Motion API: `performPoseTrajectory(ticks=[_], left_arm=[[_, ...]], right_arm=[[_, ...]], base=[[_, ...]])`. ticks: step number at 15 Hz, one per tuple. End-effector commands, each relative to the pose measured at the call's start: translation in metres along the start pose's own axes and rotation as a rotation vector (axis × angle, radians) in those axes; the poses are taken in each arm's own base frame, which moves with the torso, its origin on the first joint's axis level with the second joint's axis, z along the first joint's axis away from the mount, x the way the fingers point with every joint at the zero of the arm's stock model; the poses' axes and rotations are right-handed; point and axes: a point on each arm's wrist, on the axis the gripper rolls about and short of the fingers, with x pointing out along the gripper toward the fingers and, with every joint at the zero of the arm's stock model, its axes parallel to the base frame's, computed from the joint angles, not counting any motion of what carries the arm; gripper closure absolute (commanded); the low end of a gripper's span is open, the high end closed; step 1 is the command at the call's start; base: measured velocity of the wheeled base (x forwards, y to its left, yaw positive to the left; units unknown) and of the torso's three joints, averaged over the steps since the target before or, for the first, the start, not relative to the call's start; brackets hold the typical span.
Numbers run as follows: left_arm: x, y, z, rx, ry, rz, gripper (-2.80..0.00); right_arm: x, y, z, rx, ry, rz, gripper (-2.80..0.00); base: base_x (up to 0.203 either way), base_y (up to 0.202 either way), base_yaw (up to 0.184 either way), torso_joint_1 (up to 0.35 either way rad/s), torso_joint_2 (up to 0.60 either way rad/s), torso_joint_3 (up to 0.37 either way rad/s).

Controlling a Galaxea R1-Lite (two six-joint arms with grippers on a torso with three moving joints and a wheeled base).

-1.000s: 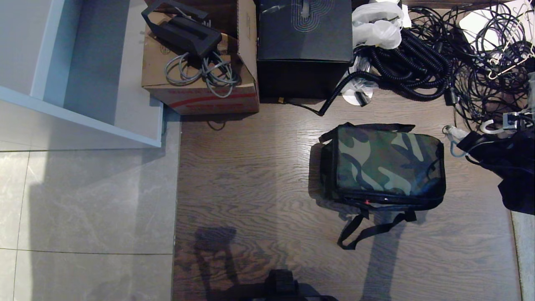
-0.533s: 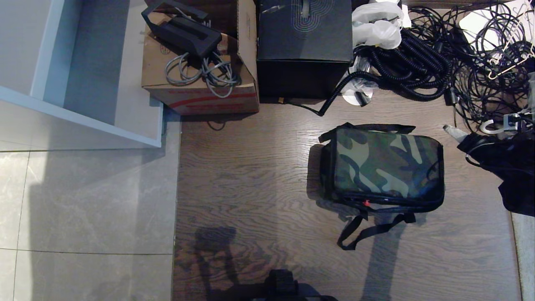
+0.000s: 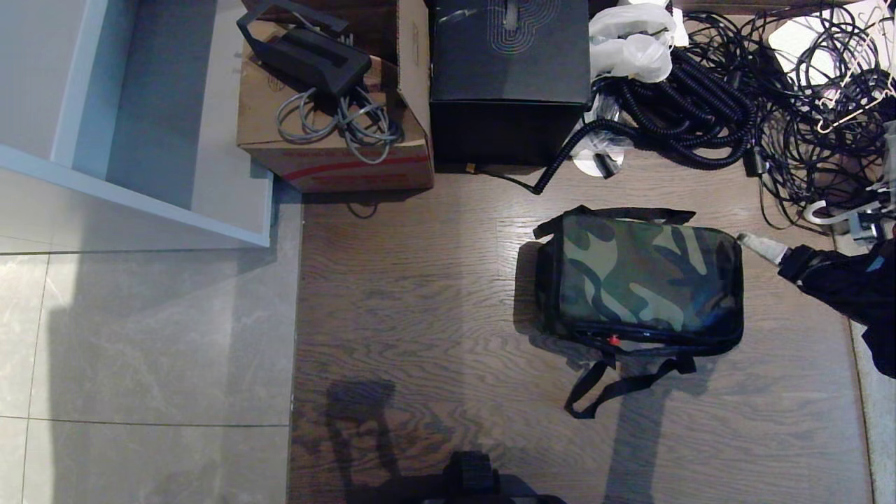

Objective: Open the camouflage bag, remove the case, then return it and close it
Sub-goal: Open the top of the storage box

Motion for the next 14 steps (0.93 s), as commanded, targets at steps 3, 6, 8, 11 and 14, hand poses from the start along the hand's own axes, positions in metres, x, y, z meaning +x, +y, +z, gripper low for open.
performPoseTrajectory(ticks=[3, 6, 8, 11, 14], left_arm=[[0.0, 0.0, 0.0, 0.0, 0.0, 0.001, 0.0], [0.0, 0.0, 0.0, 0.0, 0.0, 0.001, 0.0], [0.0, 0.0, 0.0, 0.0, 0.0, 0.001, 0.0], [0.0, 0.0, 0.0, 0.0, 0.0, 0.001, 0.0], [0.0, 0.0, 0.0, 0.0, 0.0, 0.001, 0.0]], right_arm=[[-0.013, 0.009, -0.019, 0.008, 0.133, 0.001, -2.8], [-0.015, 0.007, -0.035, 0.035, 0.213, -0.017, -2.8], [-0.016, 0.009, -0.038, 0.066, 0.243, -0.014, -2.8], [-0.019, 0.014, -0.032, 0.069, 0.247, 0.021, -2.8], [-0.026, 0.022, -0.026, 0.058, 0.252, 0.088, -2.8]], base=[[0.0, 0.0, 0.0, 0.0, 0.0, 0.0], [0.0, 0.0, 0.0, 0.0, 0.0, 0.0], [0.0, 0.0, 0.0, 0.0, 0.0, 0.0], [0.0, 0.0, 0.0, 0.0, 0.0, 0.0], [0.0, 0.0, 0.0, 0.0, 0.0, 0.0]])
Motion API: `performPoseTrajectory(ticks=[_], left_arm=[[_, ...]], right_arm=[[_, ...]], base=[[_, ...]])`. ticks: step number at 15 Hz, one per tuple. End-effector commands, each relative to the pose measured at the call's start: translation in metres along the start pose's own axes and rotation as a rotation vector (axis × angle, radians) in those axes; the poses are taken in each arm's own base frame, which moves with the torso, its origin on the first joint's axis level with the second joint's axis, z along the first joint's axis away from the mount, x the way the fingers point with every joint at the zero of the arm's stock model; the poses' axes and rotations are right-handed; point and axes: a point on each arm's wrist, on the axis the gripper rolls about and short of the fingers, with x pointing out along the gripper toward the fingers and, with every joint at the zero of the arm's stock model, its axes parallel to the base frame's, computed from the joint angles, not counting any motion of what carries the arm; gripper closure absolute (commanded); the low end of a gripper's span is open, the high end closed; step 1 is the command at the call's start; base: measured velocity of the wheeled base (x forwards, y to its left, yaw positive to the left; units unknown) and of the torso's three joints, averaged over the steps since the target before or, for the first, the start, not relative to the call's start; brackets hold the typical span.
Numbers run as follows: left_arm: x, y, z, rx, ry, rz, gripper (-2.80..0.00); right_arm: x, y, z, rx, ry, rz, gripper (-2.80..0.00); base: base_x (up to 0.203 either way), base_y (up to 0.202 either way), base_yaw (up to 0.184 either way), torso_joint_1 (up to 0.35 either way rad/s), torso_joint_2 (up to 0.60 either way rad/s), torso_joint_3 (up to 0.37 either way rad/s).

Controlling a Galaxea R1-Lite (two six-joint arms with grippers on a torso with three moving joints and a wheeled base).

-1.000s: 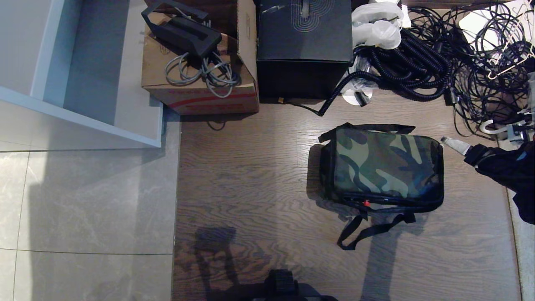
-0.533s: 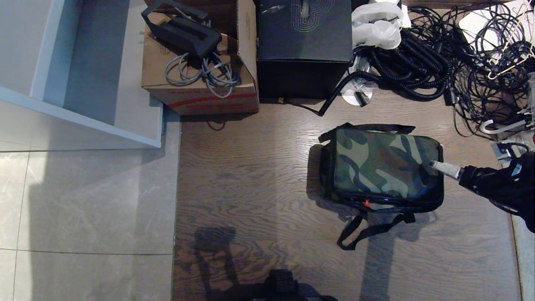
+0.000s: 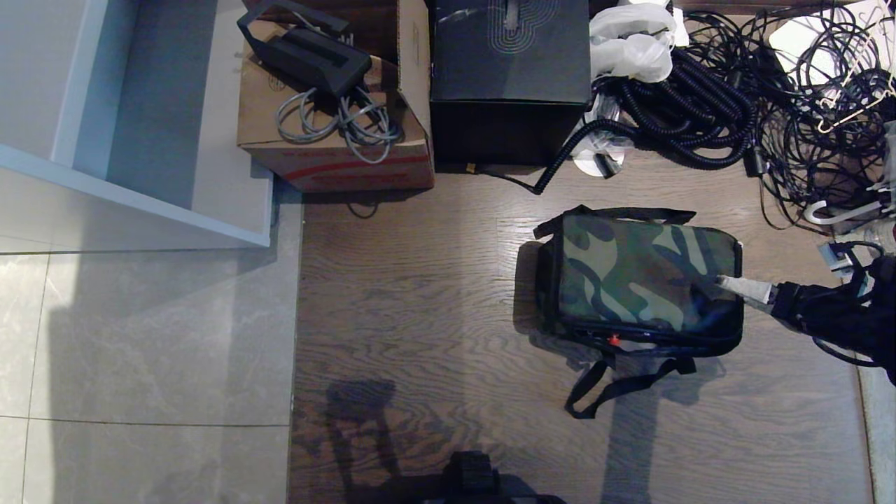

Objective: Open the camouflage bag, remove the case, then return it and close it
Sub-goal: Open the top of the storage box

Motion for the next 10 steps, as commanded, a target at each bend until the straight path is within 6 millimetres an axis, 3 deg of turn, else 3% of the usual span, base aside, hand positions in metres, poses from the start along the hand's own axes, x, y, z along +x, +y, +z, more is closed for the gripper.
performPoseTrajectory(ticks=[1, 4, 10], left_arm=[[0.0, 0.0, 0.0, 0.0, 0.0, 0.0, 0.0], [0.0, 0.0, 0.0, 0.0, 0.0, 0.0, 0.0], [0.0, 0.0, 0.0, 0.0, 0.0, 0.0, 0.0]], right_arm=[[-0.008, 0.009, 0.003, -0.02, -0.004, 0.031, -2.8], [-0.013, 0.015, 0.008, -0.042, -0.016, 0.028, -2.8], [-0.011, 0.007, -0.007, 0.002, 0.017, 0.018, -2.8]], base=[[0.0, 0.0, 0.0, 0.0, 0.0, 0.0], [0.0, 0.0, 0.0, 0.0, 0.0, 0.0], [0.0, 0.0, 0.0, 0.0, 0.0, 0.0]])
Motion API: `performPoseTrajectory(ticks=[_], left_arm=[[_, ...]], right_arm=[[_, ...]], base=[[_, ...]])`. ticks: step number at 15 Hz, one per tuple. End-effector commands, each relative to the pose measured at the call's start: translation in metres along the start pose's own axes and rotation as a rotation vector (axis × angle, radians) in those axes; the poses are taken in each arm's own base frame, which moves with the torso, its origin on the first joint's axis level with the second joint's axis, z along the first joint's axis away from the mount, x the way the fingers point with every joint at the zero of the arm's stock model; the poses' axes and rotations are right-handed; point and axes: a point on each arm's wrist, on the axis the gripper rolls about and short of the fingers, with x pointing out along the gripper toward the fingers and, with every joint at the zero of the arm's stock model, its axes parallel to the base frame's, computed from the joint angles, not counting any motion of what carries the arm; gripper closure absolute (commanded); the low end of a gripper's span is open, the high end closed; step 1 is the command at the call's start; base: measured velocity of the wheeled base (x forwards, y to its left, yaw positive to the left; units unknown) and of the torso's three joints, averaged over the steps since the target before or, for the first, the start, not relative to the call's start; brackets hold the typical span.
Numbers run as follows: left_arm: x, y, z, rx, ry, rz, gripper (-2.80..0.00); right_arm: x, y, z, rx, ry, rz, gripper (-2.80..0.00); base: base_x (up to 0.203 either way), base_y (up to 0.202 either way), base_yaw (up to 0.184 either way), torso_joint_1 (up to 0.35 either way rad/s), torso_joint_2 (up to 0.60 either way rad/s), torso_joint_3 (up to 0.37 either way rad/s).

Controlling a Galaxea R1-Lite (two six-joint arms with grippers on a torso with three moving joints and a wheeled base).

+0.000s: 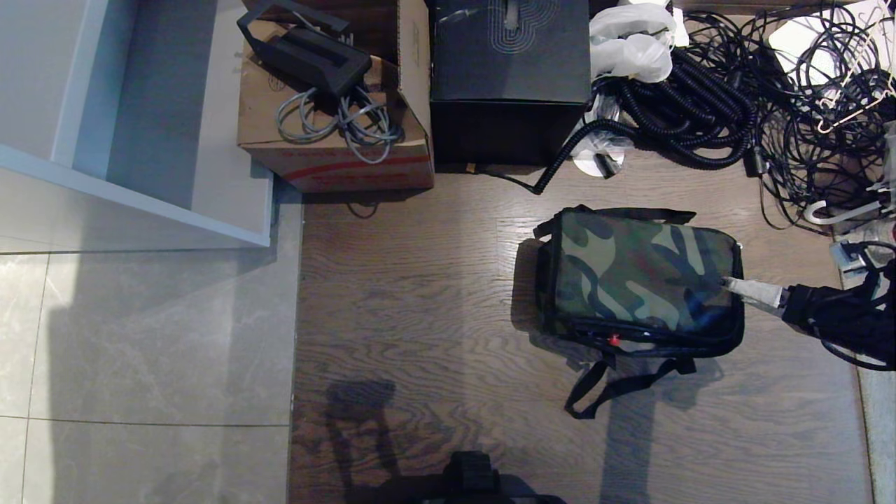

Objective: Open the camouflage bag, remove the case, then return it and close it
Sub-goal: Open the top of the storage box

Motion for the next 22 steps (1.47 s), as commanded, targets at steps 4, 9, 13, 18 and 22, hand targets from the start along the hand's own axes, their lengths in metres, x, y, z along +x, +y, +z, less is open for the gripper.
performPoseTrajectory(ticks=[4, 9, 13, 18, 22], left_arm=[[0.0, 0.0, 0.0, -0.001, 0.0, 0.0, 0.0], [0.0, 0.0, 0.0, -0.001, 0.0, 0.0, 0.0], [0.0, 0.0, 0.0, -0.001, 0.0, 0.0, 0.0], [0.0, 0.0, 0.0, -0.001, 0.0, 0.0, 0.0], [0.0, 0.0, 0.0, -0.001, 0.0, 0.0, 0.0]], right_arm=[[0.006, -0.013, -0.015, 0.039, 0.028, -0.005, -2.8], [0.009, -0.021, -0.025, 0.053, 0.052, -0.013, -2.8], [0.011, -0.027, -0.038, 0.028, 0.078, -0.019, -2.8], [0.02, -0.02, -0.044, 0.056, 0.107, 0.009, -2.8], [0.021, -0.018, -0.04, 0.079, 0.098, 0.014, -2.8]], base=[[0.0, 0.0, 0.0, 0.0, 0.0, 0.0], [0.0, 0.0, 0.0, 0.0, 0.0, 0.0], [0.0, 0.0, 0.0, 0.0, 0.0, 0.0], [0.0, 0.0, 0.0, 0.0, 0.0, 0.0], [0.0, 0.0, 0.0, 0.0, 0.0, 0.0]])
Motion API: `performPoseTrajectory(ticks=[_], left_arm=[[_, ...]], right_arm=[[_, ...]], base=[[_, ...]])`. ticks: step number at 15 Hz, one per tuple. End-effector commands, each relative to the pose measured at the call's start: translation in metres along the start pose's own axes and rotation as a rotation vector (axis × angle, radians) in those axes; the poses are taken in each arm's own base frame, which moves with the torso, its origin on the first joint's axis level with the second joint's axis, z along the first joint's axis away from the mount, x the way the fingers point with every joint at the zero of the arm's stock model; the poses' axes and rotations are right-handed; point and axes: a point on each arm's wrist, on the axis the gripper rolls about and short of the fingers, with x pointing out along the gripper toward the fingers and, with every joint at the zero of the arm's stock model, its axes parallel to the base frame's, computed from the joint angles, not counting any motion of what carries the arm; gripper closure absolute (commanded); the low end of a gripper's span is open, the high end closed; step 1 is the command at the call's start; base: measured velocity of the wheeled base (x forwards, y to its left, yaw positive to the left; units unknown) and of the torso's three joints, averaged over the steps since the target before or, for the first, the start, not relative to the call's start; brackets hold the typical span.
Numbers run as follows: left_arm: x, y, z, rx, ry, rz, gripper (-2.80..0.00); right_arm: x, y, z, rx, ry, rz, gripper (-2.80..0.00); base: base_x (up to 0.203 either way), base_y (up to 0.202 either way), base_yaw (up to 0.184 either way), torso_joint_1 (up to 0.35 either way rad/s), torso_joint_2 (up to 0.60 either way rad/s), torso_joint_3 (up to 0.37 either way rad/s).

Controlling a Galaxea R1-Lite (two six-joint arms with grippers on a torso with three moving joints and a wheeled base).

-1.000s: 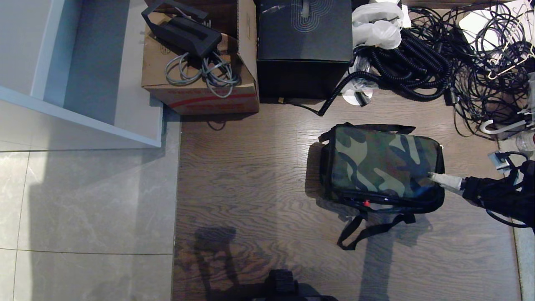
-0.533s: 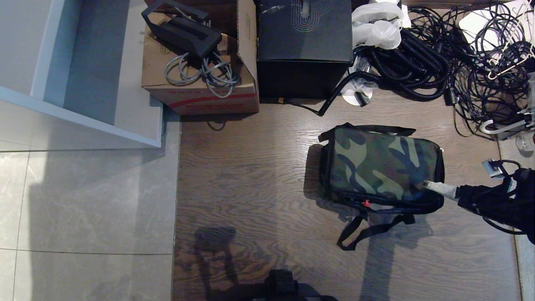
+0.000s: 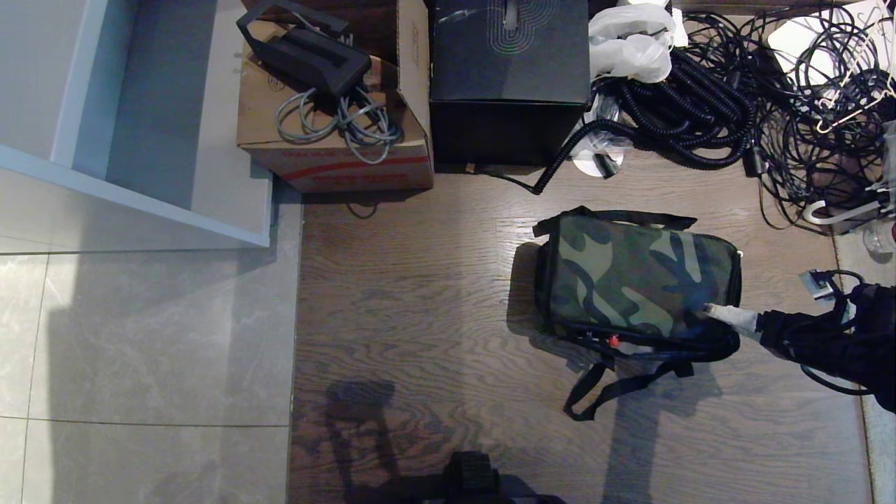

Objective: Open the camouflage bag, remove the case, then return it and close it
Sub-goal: Open the top of the storage box

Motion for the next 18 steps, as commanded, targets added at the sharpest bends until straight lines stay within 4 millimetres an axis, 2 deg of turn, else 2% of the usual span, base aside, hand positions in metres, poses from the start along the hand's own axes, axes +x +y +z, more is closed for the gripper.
performPoseTrajectory(ticks=[1, 5, 12, 13, 18], left_arm=[[0.0, 0.0, 0.0, 0.0, 0.0, 0.0, 0.0], [0.0, 0.0, 0.0, 0.0, 0.0, 0.0, 0.0], [0.0, 0.0, 0.0, 0.0, 0.0, 0.0, 0.0], [0.0, 0.0, 0.0, 0.0, 0.0, 0.0, 0.0], [0.0, 0.0, 0.0, 0.0, 0.0, 0.0, 0.0]], right_arm=[[0.0, 0.003, 0.0, 0.001, 0.002, 0.013, -2.8], [0.007, 0.013, 0.003, 0.114, 0.011, 0.043, -2.8], [0.008, 0.013, 0.003, 0.117, 0.01, 0.045, -2.8], [0.008, 0.014, 0.005, 0.11, 0.005, 0.045, 0.0], [0.006, 0.018, 0.01, 0.073, -0.016, 0.053, 0.0]], base=[[0.0, 0.0, 0.0, 0.0, 0.0, 0.0], [0.0, 0.0, 0.0, 0.0, 0.0, 0.0], [0.0, 0.0, 0.0, 0.0, 0.0, 0.0], [0.0, 0.0, 0.0, 0.0, 0.0, 0.0], [0.0, 0.0, 0.0, 0.0, 0.0, 0.0]])
